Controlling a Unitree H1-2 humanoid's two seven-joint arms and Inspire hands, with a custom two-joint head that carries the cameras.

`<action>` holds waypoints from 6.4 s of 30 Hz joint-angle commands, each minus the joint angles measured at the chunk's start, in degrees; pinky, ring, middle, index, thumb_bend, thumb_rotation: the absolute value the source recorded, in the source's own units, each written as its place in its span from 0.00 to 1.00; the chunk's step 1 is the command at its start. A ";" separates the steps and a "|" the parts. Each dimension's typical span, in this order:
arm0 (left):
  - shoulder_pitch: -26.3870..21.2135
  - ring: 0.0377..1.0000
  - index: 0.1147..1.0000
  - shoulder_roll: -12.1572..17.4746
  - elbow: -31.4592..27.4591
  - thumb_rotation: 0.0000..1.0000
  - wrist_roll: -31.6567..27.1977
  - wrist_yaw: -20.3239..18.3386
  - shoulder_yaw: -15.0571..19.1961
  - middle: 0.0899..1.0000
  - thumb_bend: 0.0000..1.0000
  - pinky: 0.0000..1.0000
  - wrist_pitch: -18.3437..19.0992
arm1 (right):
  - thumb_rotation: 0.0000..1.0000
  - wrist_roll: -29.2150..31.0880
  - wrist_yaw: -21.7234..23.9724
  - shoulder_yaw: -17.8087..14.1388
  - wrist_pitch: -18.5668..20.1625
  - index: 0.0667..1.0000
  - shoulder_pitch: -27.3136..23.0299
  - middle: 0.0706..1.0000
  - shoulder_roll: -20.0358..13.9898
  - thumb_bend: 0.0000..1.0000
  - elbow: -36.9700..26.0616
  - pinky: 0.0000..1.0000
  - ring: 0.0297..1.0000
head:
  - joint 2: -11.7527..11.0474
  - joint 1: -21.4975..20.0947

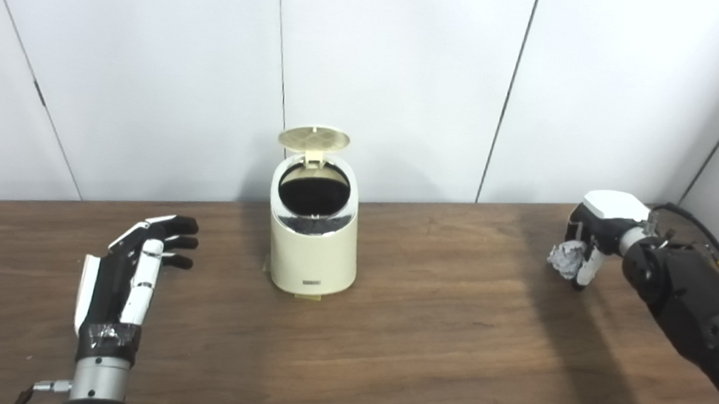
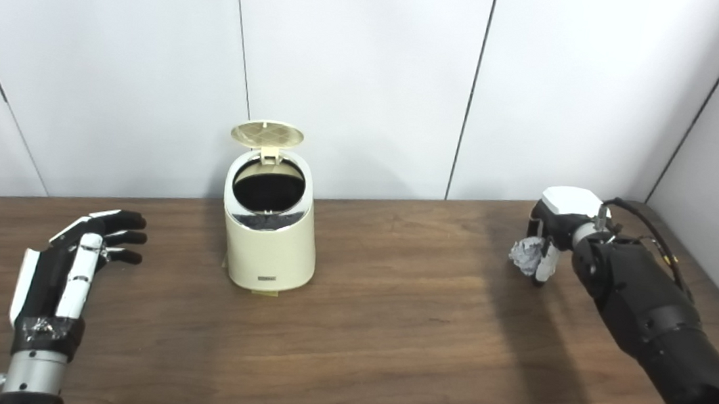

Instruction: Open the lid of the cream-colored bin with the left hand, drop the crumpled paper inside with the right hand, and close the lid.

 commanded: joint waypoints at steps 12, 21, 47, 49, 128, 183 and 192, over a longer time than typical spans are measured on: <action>-1.65 0.64 0.64 0.32 -1.63 0.84 -0.42 -0.02 -0.07 0.65 0.31 0.56 -1.53 | 0.00 -0.42 0.85 -1.12 1.97 0.47 -0.58 0.40 -1.00 0.53 -5.97 0.38 0.45 | 0.18 -0.22; -1.86 0.64 0.64 0.12 -0.95 0.82 -0.58 0.04 -0.24 0.66 0.32 0.56 -2.31 | 0.00 -4.55 7.76 0.26 8.80 0.45 -3.91 0.44 -0.78 0.53 -9.96 0.29 0.36 | 0.03 -0.45; -2.27 0.63 0.63 -0.48 -0.22 0.83 -0.09 0.52 -0.45 0.65 0.30 0.55 -3.05 | 0.00 -6.98 18.37 -0.97 10.75 0.46 -6.52 0.42 2.32 0.53 -29.14 0.37 0.43 | -0.38 -0.44; -2.28 0.63 0.63 -0.52 -0.23 0.82 0.08 0.60 -0.52 0.65 0.30 0.55 -3.16 | 0.00 -8.29 20.12 -0.29 10.70 0.45 -7.05 0.44 2.49 0.53 -30.77 0.37 0.43 | -0.38 -0.38; -3.05 0.67 0.66 -3.72 1.17 0.80 3.23 4.37 -1.95 0.68 0.34 0.60 -3.88 | 0.00 -15.15 24.73 2.10 2.86 0.47 -13.40 0.44 24.48 0.52 -38.69 0.28 0.38 | -2.06 1.41; -3.20 0.67 0.65 -3.69 1.74 0.77 3.51 4.64 -2.34 0.67 0.35 0.60 -4.06 | 0.13 -15.60 14.39 3.65 -3.20 0.45 -9.64 0.59 23.93 0.52 -34.32 0.40 0.49 | -2.33 1.48; -3.00 0.67 0.65 -3.61 1.37 0.78 3.80 4.64 -2.38 0.67 0.35 0.60 -3.71 | 0.13 -16.58 15.52 3.55 -2.53 0.45 -9.45 0.65 24.11 0.52 -34.82 0.49 0.58 | -2.23 1.39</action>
